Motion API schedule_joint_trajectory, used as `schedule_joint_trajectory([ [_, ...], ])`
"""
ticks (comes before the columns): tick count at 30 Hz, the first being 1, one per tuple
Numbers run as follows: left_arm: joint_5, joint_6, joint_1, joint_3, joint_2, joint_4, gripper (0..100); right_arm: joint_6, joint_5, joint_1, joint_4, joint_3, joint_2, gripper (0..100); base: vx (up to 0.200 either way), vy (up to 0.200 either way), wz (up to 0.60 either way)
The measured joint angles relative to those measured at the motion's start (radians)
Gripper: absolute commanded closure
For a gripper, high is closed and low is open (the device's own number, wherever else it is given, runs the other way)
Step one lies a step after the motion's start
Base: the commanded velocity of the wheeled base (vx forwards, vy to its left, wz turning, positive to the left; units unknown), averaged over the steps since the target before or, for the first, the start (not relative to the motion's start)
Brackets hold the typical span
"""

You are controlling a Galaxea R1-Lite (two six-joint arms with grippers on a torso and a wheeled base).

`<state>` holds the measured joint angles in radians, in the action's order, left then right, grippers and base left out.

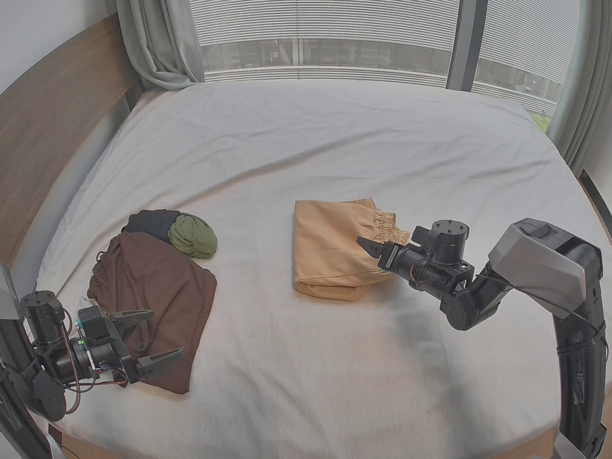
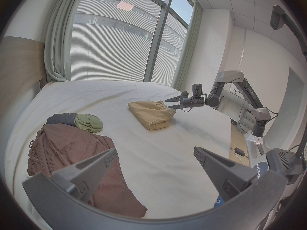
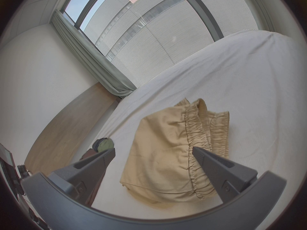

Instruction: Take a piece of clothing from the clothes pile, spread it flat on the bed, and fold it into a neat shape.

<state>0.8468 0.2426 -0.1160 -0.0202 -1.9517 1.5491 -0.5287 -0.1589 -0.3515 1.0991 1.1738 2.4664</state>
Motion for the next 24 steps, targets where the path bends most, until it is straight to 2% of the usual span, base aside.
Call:
schedule_joint_trajectory([
  [12,0.000,-0.032,0.002,-0.001,-0.001,0.000,0,0.010,0.003,0.009,0.013,0.003,0.076,0,0.000,0.000,0.00],
  [15,0.003,-0.066,0.005,-0.002,0.003,0.000,0,0.009,0.012,0.007,0.022,-0.002,0.073,0,0.000,0.000,0.00],
  [19,0.012,-0.165,0.026,-0.006,0.030,0.000,0,0.007,0.026,0.002,0.031,-0.030,0.026,0,0.000,0.000,0.00],
  [24,0.015,-0.365,0.100,-0.010,0.121,0.000,0,0.017,0.034,-0.008,0.039,-0.134,-0.119,0,0.000,0.000,0.00],
])
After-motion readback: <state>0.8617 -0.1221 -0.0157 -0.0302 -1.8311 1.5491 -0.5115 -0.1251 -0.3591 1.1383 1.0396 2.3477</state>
